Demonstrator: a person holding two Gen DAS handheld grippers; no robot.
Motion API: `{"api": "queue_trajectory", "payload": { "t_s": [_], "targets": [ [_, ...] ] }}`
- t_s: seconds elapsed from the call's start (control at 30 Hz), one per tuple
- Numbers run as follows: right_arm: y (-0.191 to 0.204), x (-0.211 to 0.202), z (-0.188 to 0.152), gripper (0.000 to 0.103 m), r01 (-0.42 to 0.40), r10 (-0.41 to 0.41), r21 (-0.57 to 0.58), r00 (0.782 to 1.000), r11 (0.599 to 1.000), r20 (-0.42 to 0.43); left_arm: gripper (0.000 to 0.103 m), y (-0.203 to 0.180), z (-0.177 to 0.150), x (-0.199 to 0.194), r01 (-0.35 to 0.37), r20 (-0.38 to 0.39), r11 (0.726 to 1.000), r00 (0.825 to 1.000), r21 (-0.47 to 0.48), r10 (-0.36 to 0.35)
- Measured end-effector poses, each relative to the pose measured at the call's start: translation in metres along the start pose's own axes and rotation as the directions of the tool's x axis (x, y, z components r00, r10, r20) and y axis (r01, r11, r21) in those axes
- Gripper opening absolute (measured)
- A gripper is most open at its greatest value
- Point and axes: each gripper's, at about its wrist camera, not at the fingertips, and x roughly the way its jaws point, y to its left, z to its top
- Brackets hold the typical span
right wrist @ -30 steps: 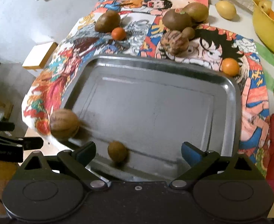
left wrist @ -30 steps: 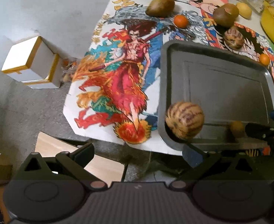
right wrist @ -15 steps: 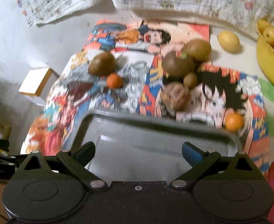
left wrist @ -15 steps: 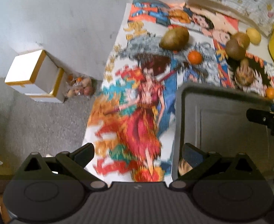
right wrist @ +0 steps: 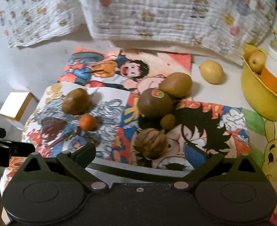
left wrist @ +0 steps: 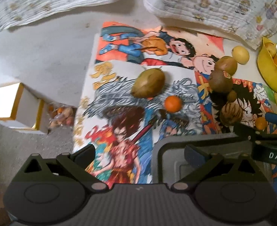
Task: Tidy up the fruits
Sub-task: 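Move both open tools back to the fruits beside the tray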
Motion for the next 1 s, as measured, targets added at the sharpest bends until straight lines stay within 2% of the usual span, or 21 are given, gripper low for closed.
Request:
{"api": "queue_trajectory", "payload": {
  "t_s": [0.23, 0.43, 0.7, 0.87, 1.0],
  "targets": [
    [-0.011, 0.01, -0.002, 0.101, 0.03, -0.029, 0.015, 0.999, 0.999, -0.031, 0.102, -0.015, 0.017, 0.022, 0.046, 0.001, 0.998, 0.999, 0.038, -0.046],
    [-0.02, 0.02, -0.01, 0.101, 0.067, -0.064, 0.042, 0.995, 0.997, -0.075, 0.102, -0.021, 0.025, 0.041, 0.082, -0.009, 0.996, 0.997, 0.029, -0.082],
    [-0.014, 0.024, -0.014, 0.099, 0.081, -0.081, 0.02, 0.996, 0.996, -0.024, 0.102, -0.034, 0.038, 0.062, 0.117, 0.005, 0.99, 0.993, 0.073, -0.118],
    [-0.007, 0.037, -0.015, 0.09, 0.094, -0.094, -0.005, 0.994, 0.996, -0.051, 0.1, -0.042, 0.046, 0.079, 0.112, 0.002, 0.984, 0.994, 0.141, -0.113],
    [-0.001, 0.044, -0.014, 0.088, 0.087, -0.088, -0.02, 0.995, 0.996, -0.049, 0.095, -0.046, 0.048, 0.09, 0.117, -0.006, 0.978, 0.993, 0.172, -0.118]
  ]
}}
